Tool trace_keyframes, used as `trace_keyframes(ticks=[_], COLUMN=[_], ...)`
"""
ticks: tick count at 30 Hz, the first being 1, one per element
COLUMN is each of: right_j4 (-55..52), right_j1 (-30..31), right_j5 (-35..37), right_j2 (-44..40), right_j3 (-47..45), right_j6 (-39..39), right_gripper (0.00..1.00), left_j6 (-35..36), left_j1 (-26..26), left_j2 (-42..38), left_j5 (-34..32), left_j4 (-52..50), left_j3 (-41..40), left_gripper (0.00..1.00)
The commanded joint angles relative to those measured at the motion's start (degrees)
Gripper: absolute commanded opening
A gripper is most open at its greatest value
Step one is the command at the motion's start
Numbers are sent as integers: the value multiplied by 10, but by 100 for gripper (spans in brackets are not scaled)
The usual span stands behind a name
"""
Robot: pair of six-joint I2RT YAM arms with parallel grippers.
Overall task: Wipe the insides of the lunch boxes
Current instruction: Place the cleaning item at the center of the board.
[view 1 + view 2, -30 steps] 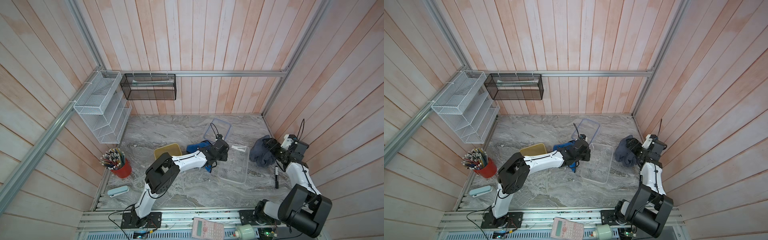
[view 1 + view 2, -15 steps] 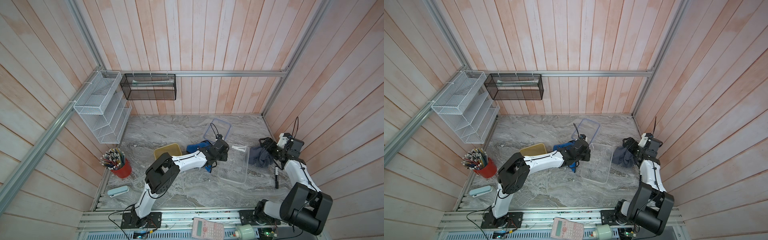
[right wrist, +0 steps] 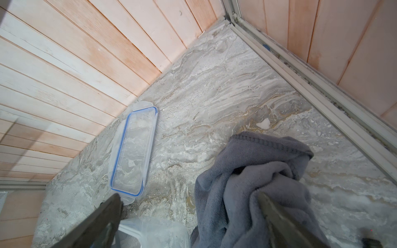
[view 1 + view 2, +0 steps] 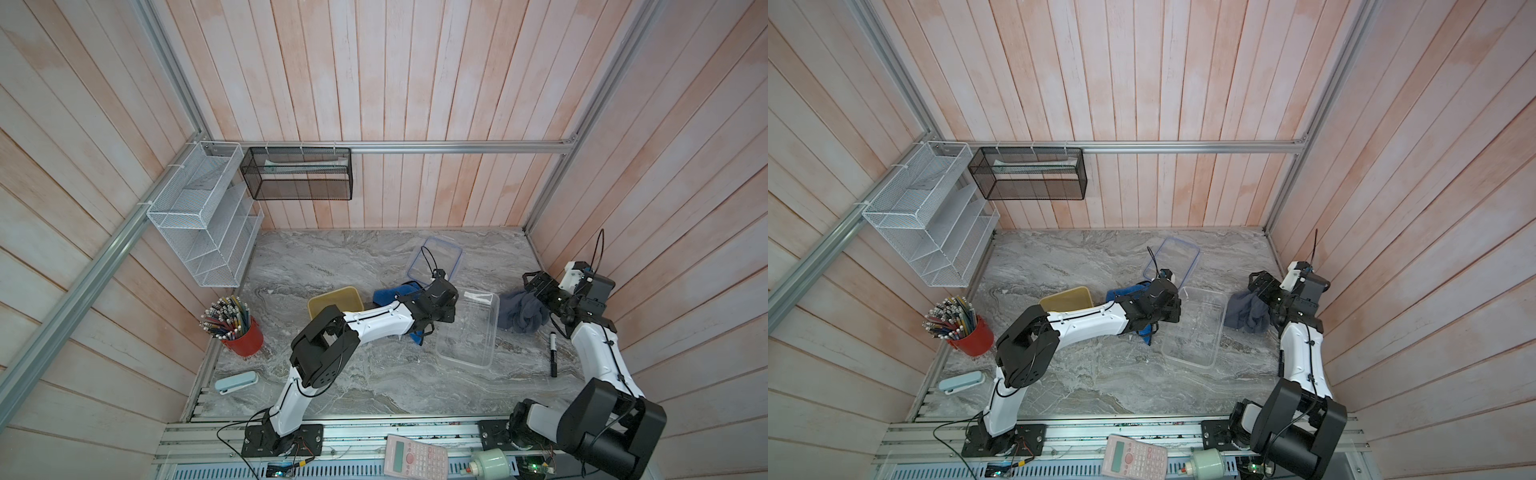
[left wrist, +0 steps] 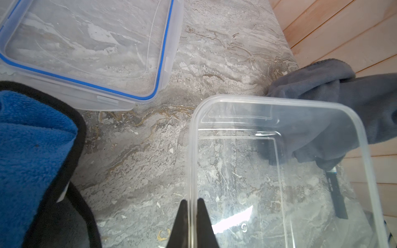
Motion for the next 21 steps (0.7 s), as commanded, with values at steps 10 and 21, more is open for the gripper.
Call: trace_keyframes(ticks=[10, 21], right_j4=[-20, -42], right_j1=[11, 13], right_j5=[-34, -28], right_j2=[-10, -40], right_j3=[58, 90], right_j6=[-7, -11], right_gripper=[98, 98], left_j6=[-7, -8], left_j1=[-4, 0], left_j2=[13, 9], left_j5=[25, 24], left_j4=[22, 20], left_j3=[28, 27], left_gripper=[0, 0])
